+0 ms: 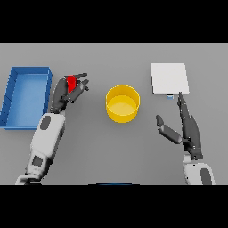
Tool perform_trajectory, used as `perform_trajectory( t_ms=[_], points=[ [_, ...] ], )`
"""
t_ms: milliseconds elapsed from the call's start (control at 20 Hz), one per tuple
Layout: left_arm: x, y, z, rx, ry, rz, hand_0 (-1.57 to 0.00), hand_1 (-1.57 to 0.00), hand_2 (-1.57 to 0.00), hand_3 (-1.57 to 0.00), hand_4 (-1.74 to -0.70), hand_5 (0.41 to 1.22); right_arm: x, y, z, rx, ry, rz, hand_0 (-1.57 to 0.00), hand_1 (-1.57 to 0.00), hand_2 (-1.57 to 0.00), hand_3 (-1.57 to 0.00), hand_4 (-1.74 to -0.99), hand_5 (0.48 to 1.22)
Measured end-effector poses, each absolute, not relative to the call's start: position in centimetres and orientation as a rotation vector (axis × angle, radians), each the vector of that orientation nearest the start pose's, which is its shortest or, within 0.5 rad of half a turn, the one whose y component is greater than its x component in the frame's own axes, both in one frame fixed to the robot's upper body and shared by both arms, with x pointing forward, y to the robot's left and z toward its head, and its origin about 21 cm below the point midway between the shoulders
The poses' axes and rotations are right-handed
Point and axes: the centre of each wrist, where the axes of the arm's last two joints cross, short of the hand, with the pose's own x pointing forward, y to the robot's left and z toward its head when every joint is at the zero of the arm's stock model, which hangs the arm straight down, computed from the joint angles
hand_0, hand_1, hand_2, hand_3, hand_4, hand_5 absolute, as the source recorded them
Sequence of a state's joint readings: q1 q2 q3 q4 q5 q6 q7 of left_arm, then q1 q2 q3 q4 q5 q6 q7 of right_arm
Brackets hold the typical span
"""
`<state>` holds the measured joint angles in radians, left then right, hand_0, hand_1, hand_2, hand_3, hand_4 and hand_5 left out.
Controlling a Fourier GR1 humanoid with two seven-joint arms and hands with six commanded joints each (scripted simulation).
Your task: Pick up the red beaker and tilt it to pour out 1 green nut into yellow bowl. Pick up the yellow bowl and place it on the metallic measuring scale.
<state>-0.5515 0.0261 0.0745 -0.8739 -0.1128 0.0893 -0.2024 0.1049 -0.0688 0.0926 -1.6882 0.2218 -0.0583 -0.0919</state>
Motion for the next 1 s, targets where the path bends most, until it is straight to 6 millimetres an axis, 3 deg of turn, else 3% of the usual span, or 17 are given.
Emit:
perform_trajectory(
  t_ms=[250, 450, 600, 800, 1000],
  points=[
    [37.4, 18.3, 1.1, 0.093, -1.668, -0.202, -1.55, -1.55, -1.55, -1.54, -1.72, 1.114, 21.7, -23.0, 0.9, -0.237, -1.703, 0.246, 0.0, 0.0, 0.0, 0.0, -1.263, 0.654],
    [37.6, 17.7, 4.1, 0.181, -1.674, -0.425, -1.56, -1.56, -1.56, -1.56, -1.73, 1.124, 22.1, -23.0, 0.8, -0.232, -1.701, 0.263, 0.0, 0.0, 0.0, 0.0, -1.253, 0.666],
    [37.9, 16.6, 5.0, 0.249, -1.619, -0.6, -1.56, -1.56, -1.56, -1.56, -1.73, 1.117, 21.9, -23.1, 0.8, -0.254, -1.699, 0.274, 0.0, 0.0, 0.0, 0.0, -1.256, 0.676],
    [37.9, 15.6, 5.5, 0.301, -1.599, -0.707, -1.57, -1.57, -1.57, -1.56, -1.73, 1.114, 22.2, -22.9, 0.8, -0.242, -1.666, 0.278, 0.0, 0.0, 0.0, 0.0, -1.254, 0.68],
    [38.2, 14.6, 7.1, 0.501, -1.544, -0.918, -1.57, -1.57, -1.57, -1.57, -1.74, 1.133, 22.4, -22.9, 1.1, -0.238, -1.667, 0.268, 0.0, 0.0, 0.0, 0.0, -1.254, 0.687]
  ],
)
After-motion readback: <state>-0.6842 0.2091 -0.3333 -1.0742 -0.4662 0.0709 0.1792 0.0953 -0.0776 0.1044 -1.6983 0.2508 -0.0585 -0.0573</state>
